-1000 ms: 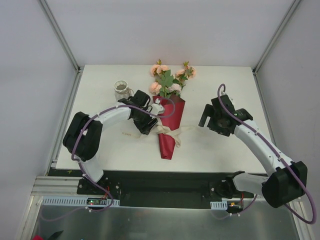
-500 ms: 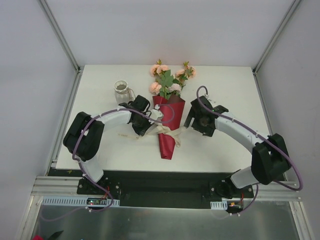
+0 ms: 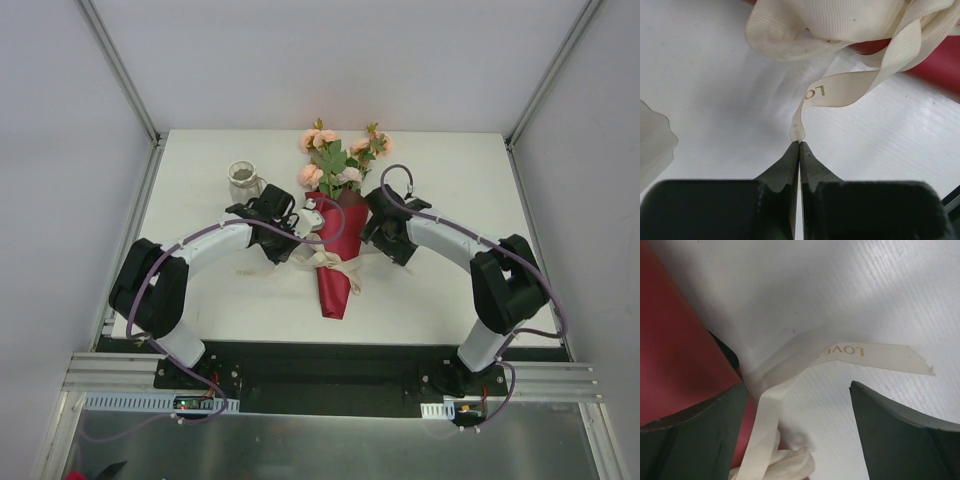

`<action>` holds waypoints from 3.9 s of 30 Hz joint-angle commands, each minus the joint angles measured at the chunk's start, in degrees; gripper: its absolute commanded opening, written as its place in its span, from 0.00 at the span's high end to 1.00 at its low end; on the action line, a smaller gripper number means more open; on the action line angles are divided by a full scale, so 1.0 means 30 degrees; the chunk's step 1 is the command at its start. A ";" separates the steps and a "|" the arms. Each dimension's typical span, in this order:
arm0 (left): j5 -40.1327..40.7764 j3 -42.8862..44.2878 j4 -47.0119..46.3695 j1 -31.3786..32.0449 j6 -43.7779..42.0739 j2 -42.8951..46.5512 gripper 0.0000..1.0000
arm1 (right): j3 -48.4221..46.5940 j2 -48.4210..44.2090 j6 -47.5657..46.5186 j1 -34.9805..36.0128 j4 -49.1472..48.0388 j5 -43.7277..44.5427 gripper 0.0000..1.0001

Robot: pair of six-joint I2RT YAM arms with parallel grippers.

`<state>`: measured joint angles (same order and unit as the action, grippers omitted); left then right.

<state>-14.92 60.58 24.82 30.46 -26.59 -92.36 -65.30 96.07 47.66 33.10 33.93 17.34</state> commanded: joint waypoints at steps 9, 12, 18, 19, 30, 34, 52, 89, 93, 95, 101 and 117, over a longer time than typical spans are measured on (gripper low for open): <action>0.0753 -0.0328 0.0633 0.0394 0.0015 0.1751 1.00 | -0.1232 0.2224 0.2278 -0.0019 0.0554 -0.0655 0.30; 0.1046 -0.0533 0.0633 0.0570 -0.0014 0.2220 1.00 | -0.1290 0.2341 0.2219 -0.0077 0.0612 -0.0334 0.44; 0.1134 -0.0593 0.0984 0.0570 0.0191 0.2836 1.00 | -0.1466 0.2751 0.2132 -0.0223 0.0847 -0.0185 0.81; 0.1164 -0.0622 0.1043 0.0570 0.0220 0.3010 1.00 | -0.1496 0.2838 0.2102 -0.0398 0.0905 -0.0156 0.87; 0.3594 -0.0622 0.2039 -0.2817 0.0426 0.5089 1.00 | -0.0061 -0.0614 -0.0355 -0.4057 0.1345 0.1073 0.99; 0.3274 -0.1089 0.2478 -0.5951 0.0193 0.6903 1.00 | -0.0060 -0.1934 -0.1880 -0.6836 0.1404 0.1074 0.99; 0.7522 -0.2087 0.2098 -1.2789 0.0746 0.9369 0.01 | -0.1524 -0.4279 -0.4923 -1.0363 0.3398 0.7141 0.43; 0.1486 -0.1676 0.5585 -1.2819 0.2418 0.9721 0.01 | -0.1202 0.2603 -2.0749 1.6095 -0.2346 0.9744 0.04; 0.1428 -0.1706 0.5555 -1.2818 0.2360 0.9868 0.01 | -0.1378 0.3802 -2.1013 1.6065 -0.2404 1.1032 0.04; 0.1457 -0.1793 0.5555 -1.2790 0.2272 0.9926 0.01 | -0.1496 0.4127 -2.1072 1.6036 -0.2463 1.1327 0.04; 0.1749 -0.2174 0.5409 -1.2790 0.1890 1.0102 0.01 | -0.1818 0.5211 -2.1072 1.6065 -0.2551 1.3288 0.04; 0.1838 -0.2673 0.4735 -1.2819 0.1686 1.0072 0.01 | -0.1555 0.3692 -2.2654 1.5305 -0.5069 1.6687 0.04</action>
<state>-9.87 52.97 39.55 -7.73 -20.43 -63.22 -69.25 111.96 -18.63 80.66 21.28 61.71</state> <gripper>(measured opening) 0.992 0.964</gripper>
